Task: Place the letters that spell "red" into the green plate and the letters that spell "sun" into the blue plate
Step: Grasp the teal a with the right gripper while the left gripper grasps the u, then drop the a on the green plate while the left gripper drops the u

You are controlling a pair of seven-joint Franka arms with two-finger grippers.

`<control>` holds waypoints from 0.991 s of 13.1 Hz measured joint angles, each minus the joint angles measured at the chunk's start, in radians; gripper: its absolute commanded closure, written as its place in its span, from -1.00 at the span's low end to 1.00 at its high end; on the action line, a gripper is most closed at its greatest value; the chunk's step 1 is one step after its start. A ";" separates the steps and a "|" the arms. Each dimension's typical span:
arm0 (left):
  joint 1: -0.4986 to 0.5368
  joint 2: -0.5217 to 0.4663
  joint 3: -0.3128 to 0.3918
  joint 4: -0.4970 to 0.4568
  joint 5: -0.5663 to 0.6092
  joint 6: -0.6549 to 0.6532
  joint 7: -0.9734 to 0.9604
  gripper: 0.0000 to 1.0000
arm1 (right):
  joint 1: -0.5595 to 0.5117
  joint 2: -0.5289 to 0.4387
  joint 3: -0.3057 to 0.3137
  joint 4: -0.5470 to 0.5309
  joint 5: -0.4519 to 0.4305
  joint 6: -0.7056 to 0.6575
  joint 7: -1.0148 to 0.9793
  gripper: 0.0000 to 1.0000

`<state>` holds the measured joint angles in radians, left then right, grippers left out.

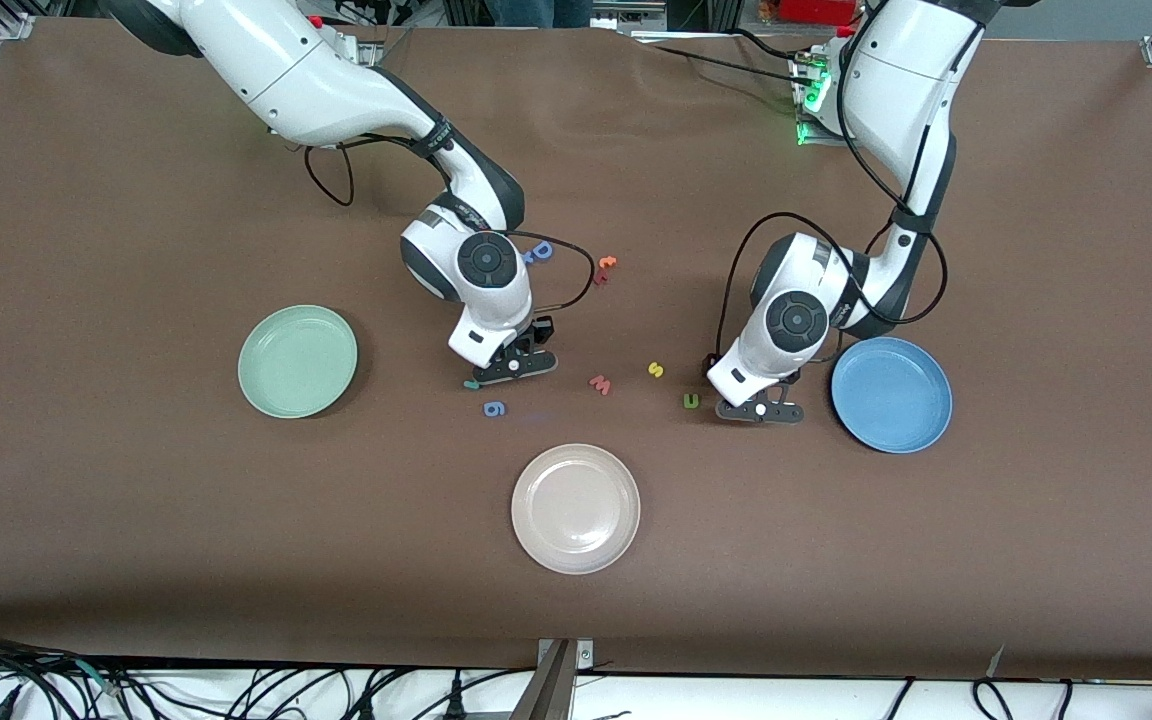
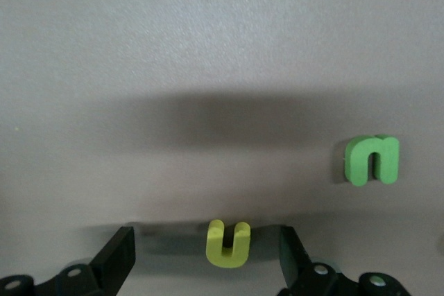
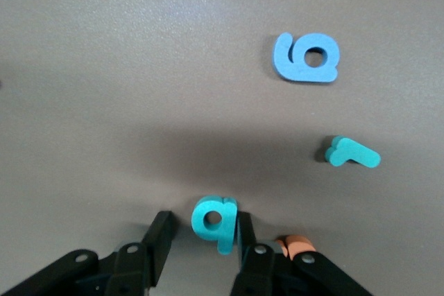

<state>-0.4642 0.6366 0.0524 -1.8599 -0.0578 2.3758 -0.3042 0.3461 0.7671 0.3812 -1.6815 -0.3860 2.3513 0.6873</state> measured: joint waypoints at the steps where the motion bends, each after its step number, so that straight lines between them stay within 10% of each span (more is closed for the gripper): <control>1: -0.004 0.000 0.000 0.000 0.000 0.000 0.000 -0.82 | 0.000 0.000 0.000 0.000 0.000 0.002 0.000 0.84; 13: -0.018 -0.008 0.000 0.000 0.000 0.009 0.000 0.31 | -0.076 -0.168 -0.006 0.032 -0.006 -0.184 -0.040 0.87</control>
<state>-0.4824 0.6281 0.0523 -1.8595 -0.0577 2.3853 -0.3041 0.2700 0.5987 0.3752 -1.6498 -0.3922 2.1669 0.6472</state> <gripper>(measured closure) 0.573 0.731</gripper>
